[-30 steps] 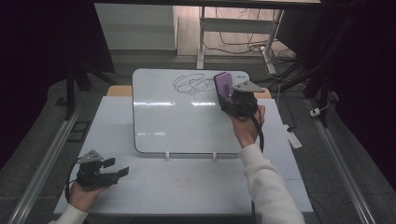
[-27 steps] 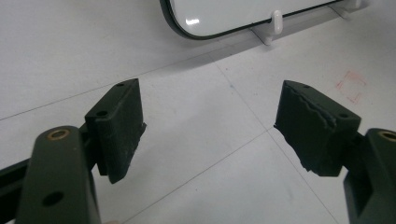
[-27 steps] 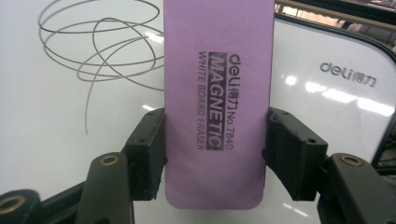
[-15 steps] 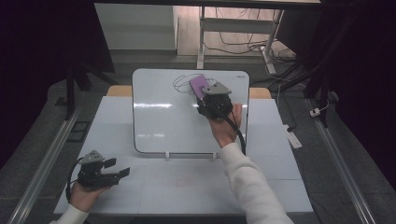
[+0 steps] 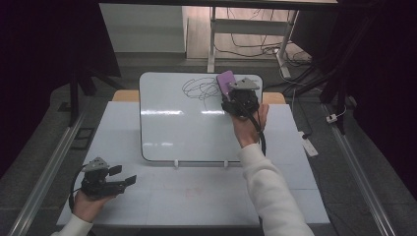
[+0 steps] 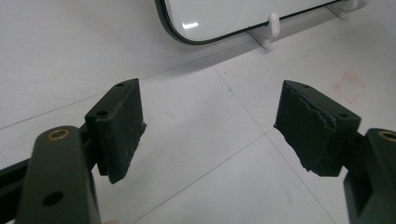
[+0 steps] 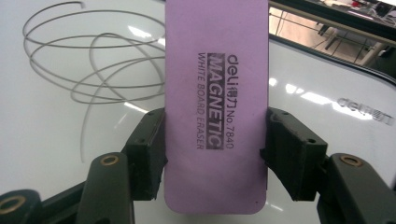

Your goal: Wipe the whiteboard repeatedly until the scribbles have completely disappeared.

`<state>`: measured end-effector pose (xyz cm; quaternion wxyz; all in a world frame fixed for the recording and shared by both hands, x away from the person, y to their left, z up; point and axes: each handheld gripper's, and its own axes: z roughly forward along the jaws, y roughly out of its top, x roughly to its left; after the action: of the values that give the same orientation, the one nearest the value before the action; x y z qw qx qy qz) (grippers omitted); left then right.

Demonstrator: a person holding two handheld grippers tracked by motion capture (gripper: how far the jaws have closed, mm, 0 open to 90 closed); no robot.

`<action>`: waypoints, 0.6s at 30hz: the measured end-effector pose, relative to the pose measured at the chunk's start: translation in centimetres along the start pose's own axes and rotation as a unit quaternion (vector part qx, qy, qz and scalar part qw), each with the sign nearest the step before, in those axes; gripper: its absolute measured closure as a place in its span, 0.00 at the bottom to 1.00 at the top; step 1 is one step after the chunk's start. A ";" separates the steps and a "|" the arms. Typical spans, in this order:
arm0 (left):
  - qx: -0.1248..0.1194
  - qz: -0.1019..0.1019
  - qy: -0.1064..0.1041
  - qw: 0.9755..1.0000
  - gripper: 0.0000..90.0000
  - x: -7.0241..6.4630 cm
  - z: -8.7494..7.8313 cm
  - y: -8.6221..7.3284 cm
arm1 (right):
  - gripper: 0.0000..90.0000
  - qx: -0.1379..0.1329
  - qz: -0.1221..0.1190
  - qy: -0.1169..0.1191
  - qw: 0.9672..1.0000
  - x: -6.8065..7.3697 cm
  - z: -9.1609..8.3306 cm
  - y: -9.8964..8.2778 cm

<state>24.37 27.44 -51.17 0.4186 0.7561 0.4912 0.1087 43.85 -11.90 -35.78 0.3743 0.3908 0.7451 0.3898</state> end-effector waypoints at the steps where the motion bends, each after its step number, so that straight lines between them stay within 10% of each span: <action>1: 0.000 0.000 0.000 1.000 0.26 0.0 0.0 0.0 | 0.46 0.002 0.000 0.006 1.000 0.3 0.1 0.1; 11: 0.002 0.003 0.000 1.000 0.26 0.0 0.0 0.0 | 0.46 0.017 -0.032 0.073 0.997 5.6 1.2 0.2; 18: 0.003 0.002 -0.001 1.000 0.26 0.0 0.1 -0.1 | 0.46 0.012 -0.005 0.090 0.996 4.5 1.0 0.2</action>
<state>24.36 27.47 -51.29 0.4165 0.7582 0.4899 0.1074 42.91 -7.59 -37.19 0.3032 0.3553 0.7820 0.4128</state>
